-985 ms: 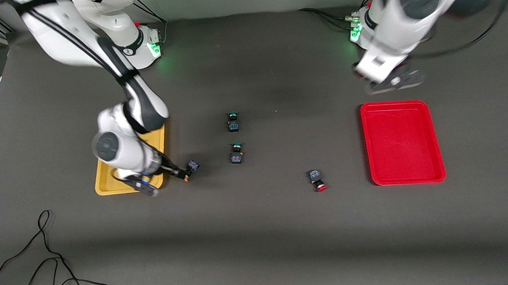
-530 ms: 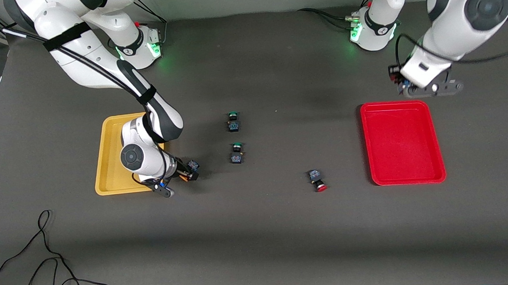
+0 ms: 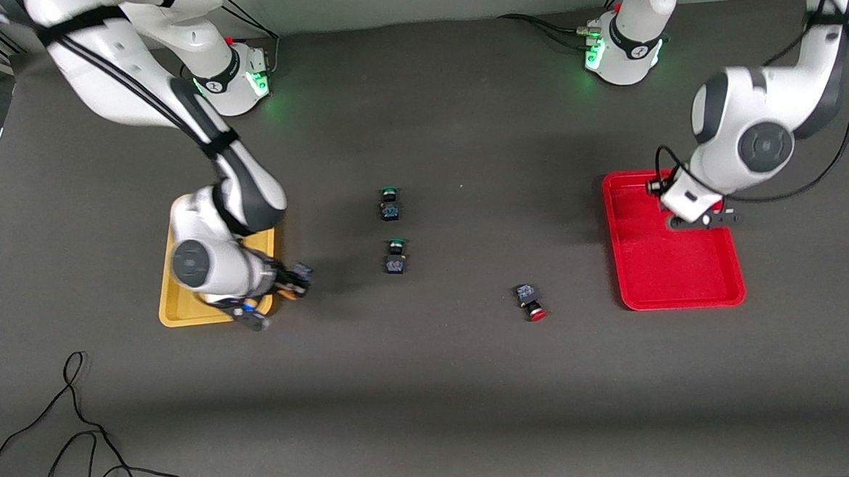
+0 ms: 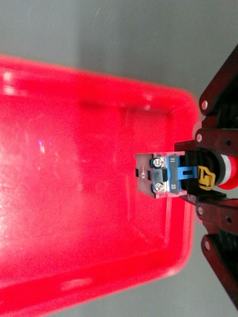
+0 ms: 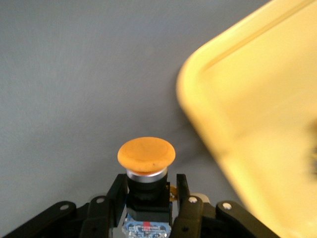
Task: Place red and yellow buttons in trays
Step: 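Lower the yellow button into the yellow tray while the left gripper releases the red button, then withdraw the right gripper while the left gripper reaches the other red button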
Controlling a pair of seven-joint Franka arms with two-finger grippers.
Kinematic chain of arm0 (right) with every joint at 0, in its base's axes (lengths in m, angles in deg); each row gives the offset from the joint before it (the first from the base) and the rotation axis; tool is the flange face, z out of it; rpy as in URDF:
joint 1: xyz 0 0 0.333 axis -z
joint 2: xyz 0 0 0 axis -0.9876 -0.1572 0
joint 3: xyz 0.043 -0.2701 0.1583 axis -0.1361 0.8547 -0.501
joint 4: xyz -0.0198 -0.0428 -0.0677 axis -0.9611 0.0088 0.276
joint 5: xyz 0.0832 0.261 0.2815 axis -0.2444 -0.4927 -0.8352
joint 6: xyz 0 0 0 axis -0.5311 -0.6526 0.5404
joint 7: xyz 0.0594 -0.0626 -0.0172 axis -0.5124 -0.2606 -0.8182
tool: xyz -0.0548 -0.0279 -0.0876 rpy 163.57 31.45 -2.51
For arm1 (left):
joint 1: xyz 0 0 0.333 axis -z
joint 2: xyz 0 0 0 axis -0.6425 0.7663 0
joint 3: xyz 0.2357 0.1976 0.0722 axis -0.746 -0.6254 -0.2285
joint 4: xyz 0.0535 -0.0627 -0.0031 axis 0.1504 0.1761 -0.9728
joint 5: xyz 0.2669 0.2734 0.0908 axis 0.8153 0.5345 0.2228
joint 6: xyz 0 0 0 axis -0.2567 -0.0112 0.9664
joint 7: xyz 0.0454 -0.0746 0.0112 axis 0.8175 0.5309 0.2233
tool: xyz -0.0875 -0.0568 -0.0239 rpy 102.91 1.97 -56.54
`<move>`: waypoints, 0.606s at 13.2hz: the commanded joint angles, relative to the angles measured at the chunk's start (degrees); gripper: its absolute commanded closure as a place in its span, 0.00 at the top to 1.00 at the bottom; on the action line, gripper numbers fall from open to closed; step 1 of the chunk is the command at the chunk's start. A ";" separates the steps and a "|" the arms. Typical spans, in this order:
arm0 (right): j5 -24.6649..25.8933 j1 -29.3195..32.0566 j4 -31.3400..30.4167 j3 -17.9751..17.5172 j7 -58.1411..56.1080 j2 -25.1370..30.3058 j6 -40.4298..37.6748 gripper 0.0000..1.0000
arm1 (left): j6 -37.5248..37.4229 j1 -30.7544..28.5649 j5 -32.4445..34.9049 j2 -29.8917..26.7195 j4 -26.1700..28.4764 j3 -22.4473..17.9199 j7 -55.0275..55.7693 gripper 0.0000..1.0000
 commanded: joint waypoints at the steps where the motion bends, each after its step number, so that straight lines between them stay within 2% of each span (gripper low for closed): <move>1: -0.40 0.33 -3.69 6.52 -12.10 5.50 -3.09 0.00 | 3.92 -1.82 0.86 5.84 -1.04 0.29 -1.67 0.00; 2: -0.66 0.50 -4.40 7.85 -15.20 4.89 -1.79 0.00 | 4.97 -2.00 1.39 7.34 -1.04 0.29 -1.58 0.00; 4: -0.75 0.50 -4.67 7.95 -15.59 3.14 0.59 0.00 | 6.04 -2.87 1.57 8.14 -0.25 0.29 -1.58 0.00; 5: -0.75 0.50 -4.76 7.95 -15.76 2.52 2.25 0.00 | 5.60 -3.05 1.57 8.05 -0.33 0.29 -1.67 0.42; 6: -0.75 0.59 -5.02 7.95 -15.68 2.08 3.05 0.92 | 4.99 -2.97 1.57 7.71 -0.59 0.38 -1.67 0.99; 7: -0.84 0.68 -5.37 7.95 -15.67 2.42 3.24 1.00 | 3.07 -2.70 1.57 6.48 -1.12 0.47 -1.58 1.00; 8: -0.84 0.68 -6.24 7.95 -15.67 3.03 3.24 1.00 | -0.95 -2.44 1.48 4.73 -2.78 0.64 -1.32 1.00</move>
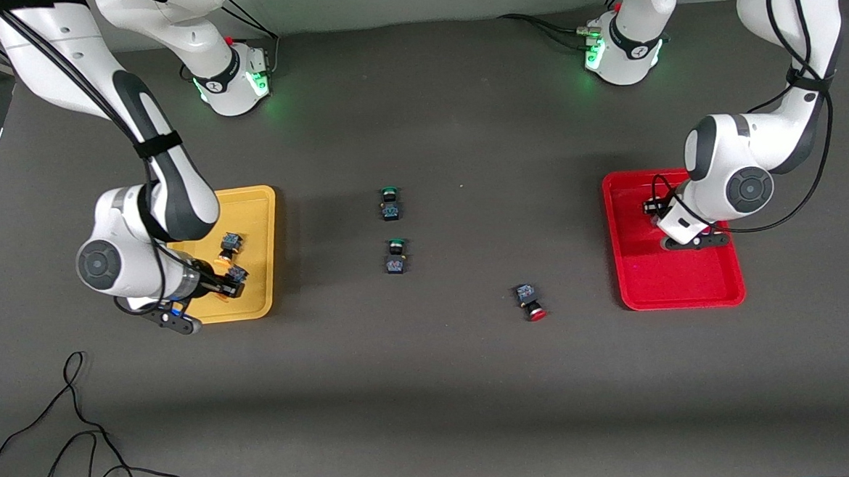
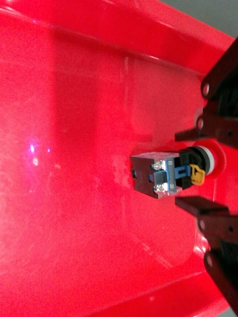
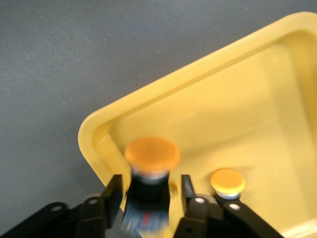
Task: Place red and yellow buttons in trays
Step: 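Withdraw the right gripper while the left gripper reaches the other red button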
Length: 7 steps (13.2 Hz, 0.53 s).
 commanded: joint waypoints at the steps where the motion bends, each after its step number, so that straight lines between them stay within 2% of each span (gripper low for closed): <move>1: -0.80 -0.38 -1.33 0.21 -0.82 2.43 -0.13 1.00 | -12.01 0.09 0.64 -5.83 -4.45 0.87 0.16 1.00; 3: -0.80 -0.29 -0.37 0.38 -0.65 9.17 -7.13 1.00 | -24.24 2.37 -0.15 -8.65 -13.66 1.74 1.03 1.00; 4: -0.80 -0.29 0.86 0.38 -0.99 14.69 -10.04 1.00 | -30.39 4.03 -1.45 -7.88 -20.76 2.45 3.48 1.00; 6: 0.34 -0.12 1.22 0.21 -3.52 25.68 -11.39 1.00 | -38.41 7.63 -3.57 -2.98 -33.16 4.29 11.45 1.00; 7: 0.43 1.27 1.31 0.03 -9.20 30.08 -14.17 1.00 | -39.66 9.39 -4.01 0.09 -38.18 5.60 17.68 1.00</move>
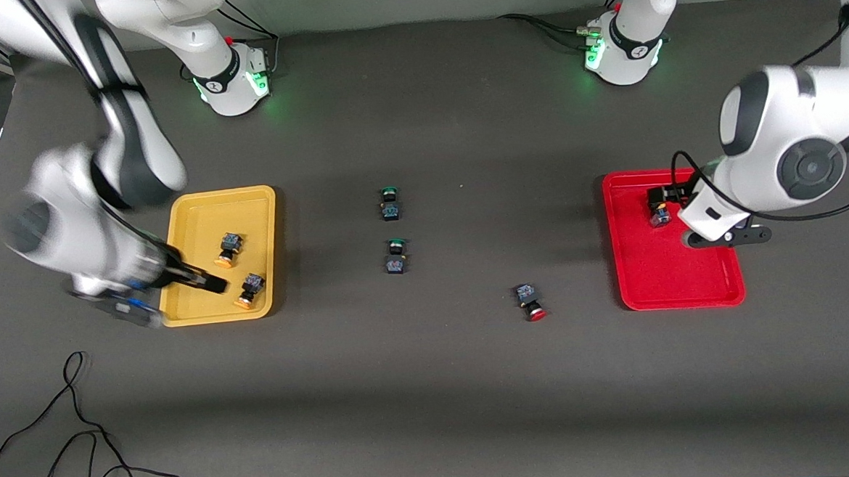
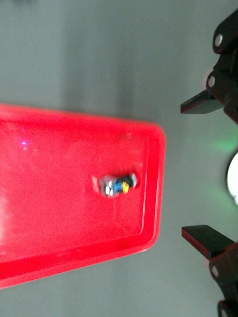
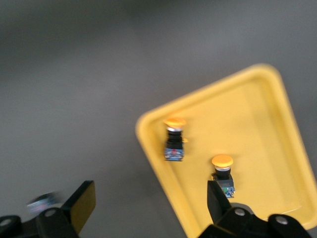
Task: Place red and yellow buttons in trays
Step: 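Withdraw the right gripper while the left gripper reaches the other red button, then lower the left gripper onto the red button and close it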
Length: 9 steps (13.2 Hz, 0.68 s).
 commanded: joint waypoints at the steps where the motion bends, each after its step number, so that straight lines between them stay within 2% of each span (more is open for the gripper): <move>1: 0.26 2.08 -2.12 -0.02 -12.27 15.54 -7.42 1.00 | -4.66 5.38 -1.20 11.82 -16.73 3.11 16.75 1.00; 3: 0.61 3.13 2.53 -0.11 -14.34 17.51 -17.68 1.00 | -3.96 7.59 -1.64 21.56 -25.97 6.09 28.38 1.00; 5: 4.20 3.05 4.57 -0.37 -14.43 16.37 -19.32 1.00 | 0.67 9.35 -1.64 29.05 -32.41 7.25 34.73 1.00; 9: 6.42 3.14 6.86 -0.90 -20.32 13.12 -18.79 1.00 | 16.85 10.32 1.07 37.76 -31.65 7.08 35.46 1.00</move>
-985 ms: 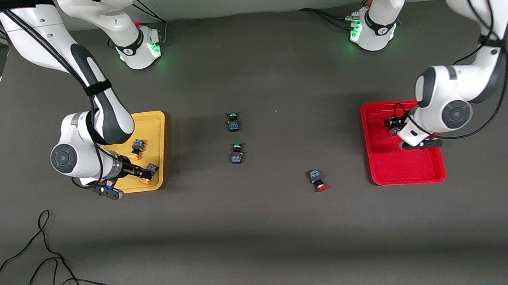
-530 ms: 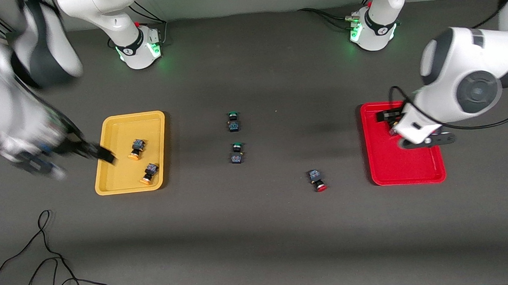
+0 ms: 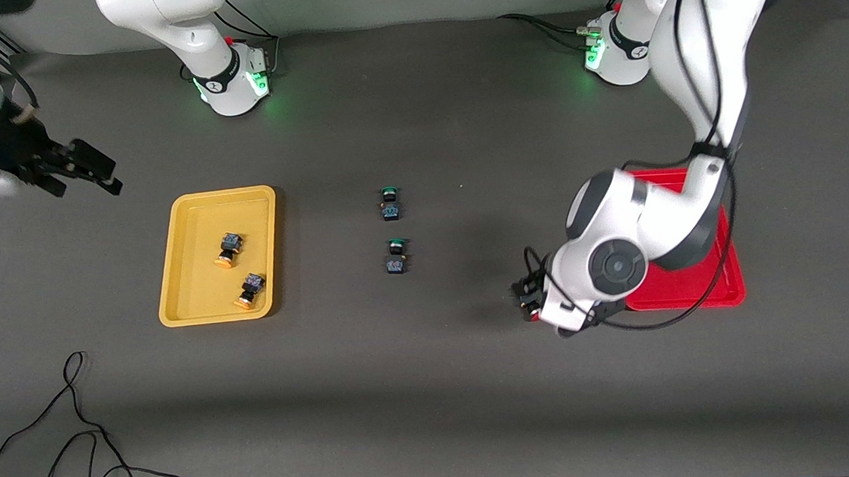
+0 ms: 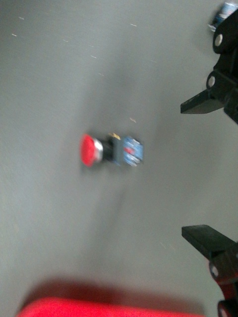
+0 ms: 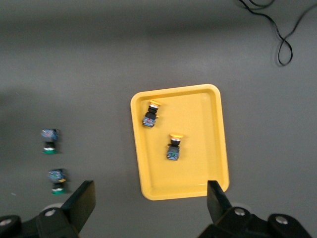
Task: Place red and yellow buttons in trays
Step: 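Lower the left gripper onto the red button and close it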
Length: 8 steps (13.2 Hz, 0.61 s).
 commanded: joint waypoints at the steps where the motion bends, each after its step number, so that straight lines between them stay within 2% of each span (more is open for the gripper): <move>1: 0.94 0.39 3.56 -0.37 -3.23 -2.73 -0.79 1.00 | 6.13 1.76 3.91 4.85 -1.19 -0.22 1.77 0.99; 3: 0.94 0.83 3.91 -0.28 -3.41 -2.73 -0.88 1.00 | 11.93 2.56 5.95 6.17 1.54 -0.58 3.88 0.97; 4: 0.94 0.83 4.26 -0.28 -2.89 -2.90 -1.06 1.00 | 13.35 2.56 6.04 6.61 2.16 -0.58 3.89 0.93; 5: 0.94 0.83 4.26 -0.28 -2.71 -3.08 -1.06 1.00 | 13.71 2.65 6.04 6.79 2.43 -0.58 3.71 0.85; 6: 0.85 0.83 5.13 -0.28 -3.06 -4.21 -0.97 1.00 | 13.71 2.56 6.48 6.97 2.43 -0.58 3.01 0.68; 7: 0.85 0.83 5.75 -0.28 -3.41 -4.74 -0.97 1.00 | 13.71 2.47 7.35 7.14 2.61 -0.58 3.01 0.59; 8: 0.85 0.83 5.93 -0.19 -3.41 -5.19 -0.97 1.00 | 13.98 2.30 8.23 7.32 3.13 -0.58 2.92 0.55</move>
